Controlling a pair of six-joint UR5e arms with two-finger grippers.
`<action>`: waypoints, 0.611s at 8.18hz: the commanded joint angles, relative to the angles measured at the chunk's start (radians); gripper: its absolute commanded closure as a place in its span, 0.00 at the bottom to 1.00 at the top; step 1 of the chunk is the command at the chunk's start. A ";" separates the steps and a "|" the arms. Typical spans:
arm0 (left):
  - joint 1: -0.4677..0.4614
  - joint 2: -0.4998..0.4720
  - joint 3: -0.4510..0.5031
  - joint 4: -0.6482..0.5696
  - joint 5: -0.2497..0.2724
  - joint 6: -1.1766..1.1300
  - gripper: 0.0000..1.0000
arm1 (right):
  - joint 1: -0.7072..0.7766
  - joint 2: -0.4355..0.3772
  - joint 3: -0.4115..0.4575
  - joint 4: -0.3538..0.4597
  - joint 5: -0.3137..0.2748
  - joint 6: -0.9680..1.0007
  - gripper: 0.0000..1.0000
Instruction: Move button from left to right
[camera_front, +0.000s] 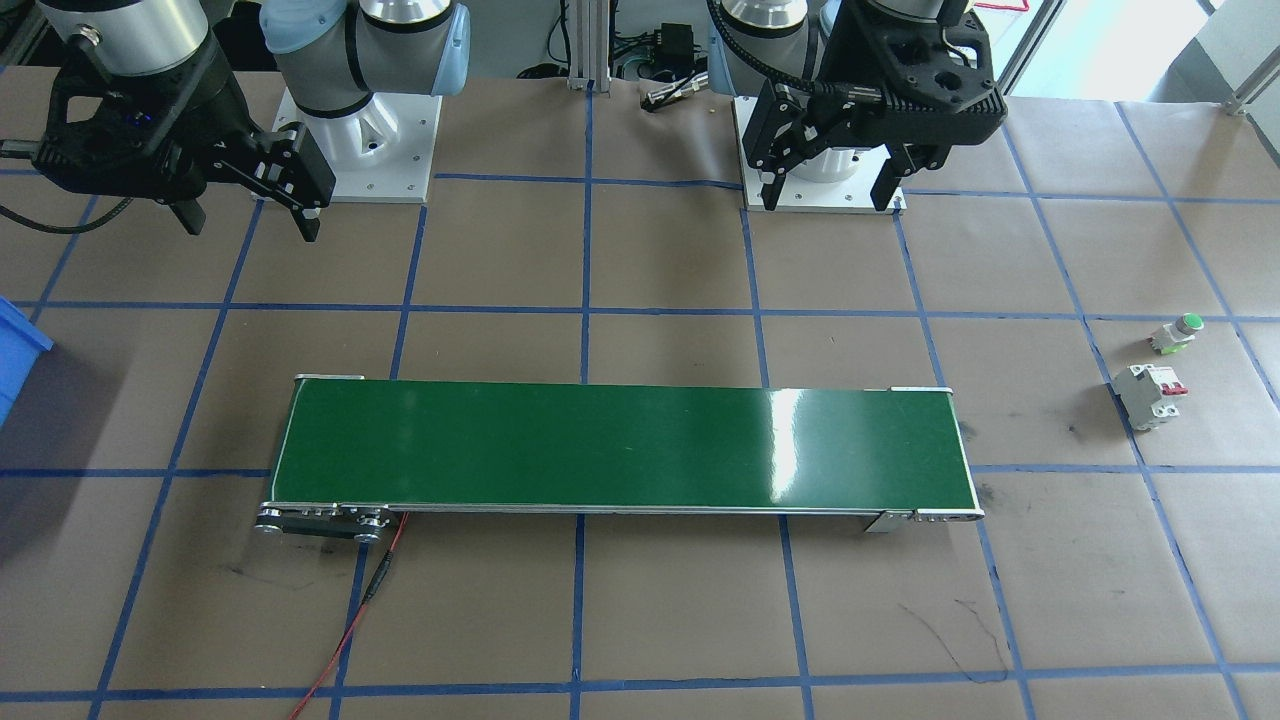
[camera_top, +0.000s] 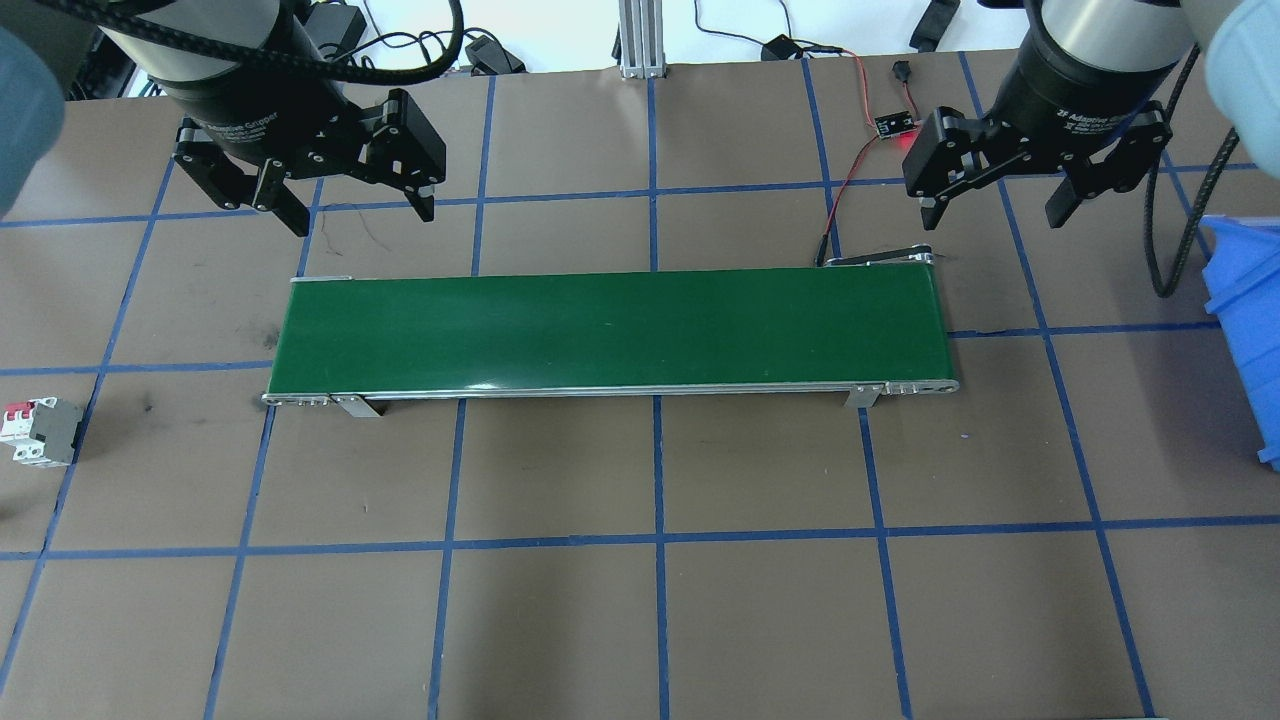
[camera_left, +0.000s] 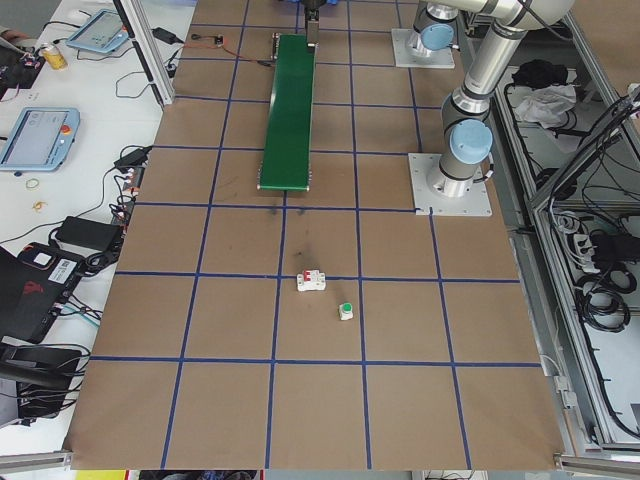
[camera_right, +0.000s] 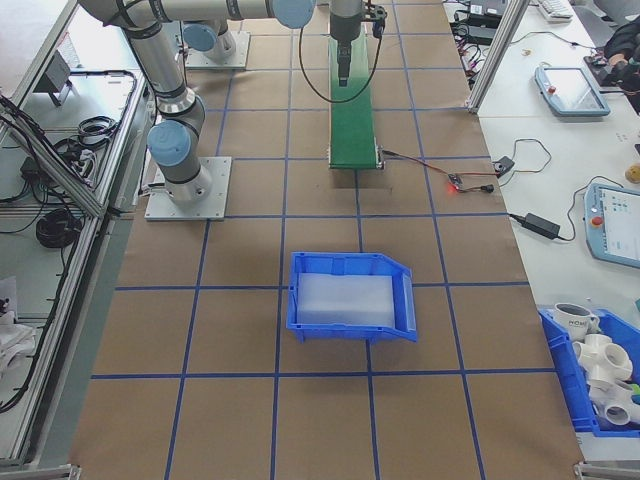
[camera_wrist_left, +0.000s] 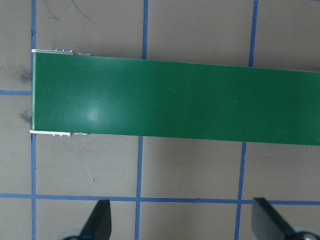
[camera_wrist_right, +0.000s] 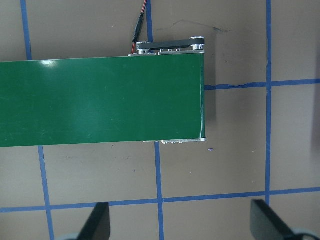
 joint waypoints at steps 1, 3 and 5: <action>0.000 0.008 -0.001 0.010 0.006 0.015 0.00 | 0.000 -0.002 0.006 0.000 -0.005 0.000 0.00; 0.038 0.021 0.003 -0.014 -0.002 0.119 0.00 | 0.000 -0.002 0.006 -0.005 -0.004 0.000 0.00; 0.156 0.034 0.015 -0.065 0.010 0.129 0.00 | 0.000 -0.002 0.006 -0.012 -0.005 0.000 0.00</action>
